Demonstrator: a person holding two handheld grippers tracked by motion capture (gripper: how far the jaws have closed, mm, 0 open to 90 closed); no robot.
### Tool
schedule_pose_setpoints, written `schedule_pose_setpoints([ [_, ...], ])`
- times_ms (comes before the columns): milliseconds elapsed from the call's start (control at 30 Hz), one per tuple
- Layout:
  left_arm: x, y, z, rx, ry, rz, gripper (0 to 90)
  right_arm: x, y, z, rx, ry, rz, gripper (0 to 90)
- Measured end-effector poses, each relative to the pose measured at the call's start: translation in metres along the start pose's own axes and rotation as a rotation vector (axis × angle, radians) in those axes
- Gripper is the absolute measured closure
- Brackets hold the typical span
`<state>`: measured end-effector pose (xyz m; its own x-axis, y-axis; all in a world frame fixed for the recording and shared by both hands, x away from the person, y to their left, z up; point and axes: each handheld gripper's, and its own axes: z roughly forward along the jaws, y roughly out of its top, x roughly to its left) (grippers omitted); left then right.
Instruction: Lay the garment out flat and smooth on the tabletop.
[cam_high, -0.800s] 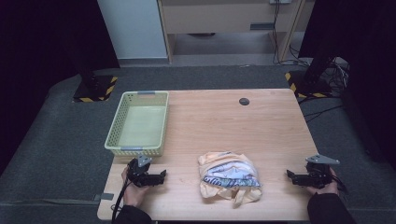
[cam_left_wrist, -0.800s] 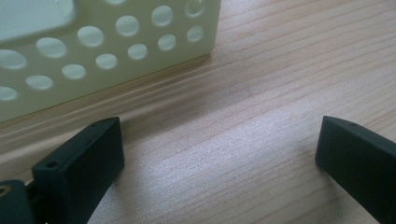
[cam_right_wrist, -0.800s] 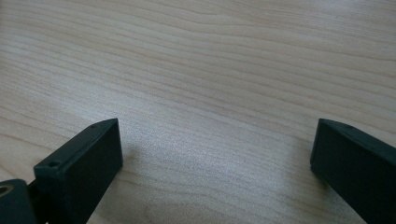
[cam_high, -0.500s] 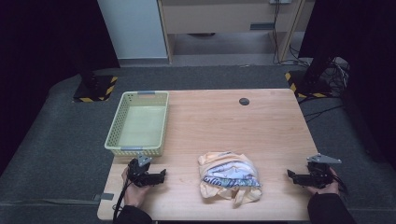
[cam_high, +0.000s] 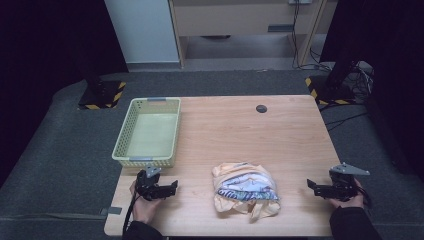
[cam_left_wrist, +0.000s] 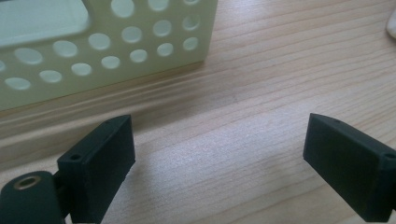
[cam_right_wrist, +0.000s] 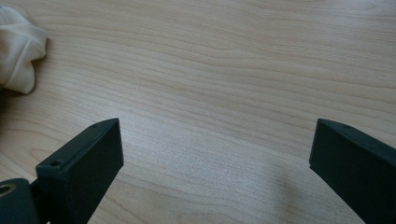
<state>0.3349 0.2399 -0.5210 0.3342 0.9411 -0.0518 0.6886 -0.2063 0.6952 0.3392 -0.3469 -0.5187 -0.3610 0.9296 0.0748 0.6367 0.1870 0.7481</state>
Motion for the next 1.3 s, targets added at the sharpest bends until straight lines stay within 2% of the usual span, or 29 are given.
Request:
schedule_pose_setpoints([
  [167,-0.007,0.003,-0.006,-0.011,0.001,-0.002,8.1,0.002,0.003,-0.001,-0.003,0.006,-0.008,2.7],
  [333,-0.015,0.006,-0.009,-0.022,-0.007,0.01,7.8,0.0,0.003,-0.001,0.005,0.016,0.006,2.5],
  [433,-0.018,0.009,-0.011,-0.035,-0.01,0.021,7.7,-0.001,0.005,-0.004,-0.008,0.022,0.016,2.5],
  [767,-0.018,0.018,-0.018,-0.066,-0.029,0.005,7.3,-0.001,0.009,-0.005,-0.026,0.053,0.033,2.6],
  [900,-0.022,0.023,-0.022,-0.095,-0.048,-0.008,7.0,0.002,0.016,-0.005,-0.043,0.063,0.024,2.5],
  [1300,-0.037,0.039,-0.028,-0.14,-0.084,0.012,6.9,0.018,0.032,0.0,-0.074,0.107,0.005,2.1],
])
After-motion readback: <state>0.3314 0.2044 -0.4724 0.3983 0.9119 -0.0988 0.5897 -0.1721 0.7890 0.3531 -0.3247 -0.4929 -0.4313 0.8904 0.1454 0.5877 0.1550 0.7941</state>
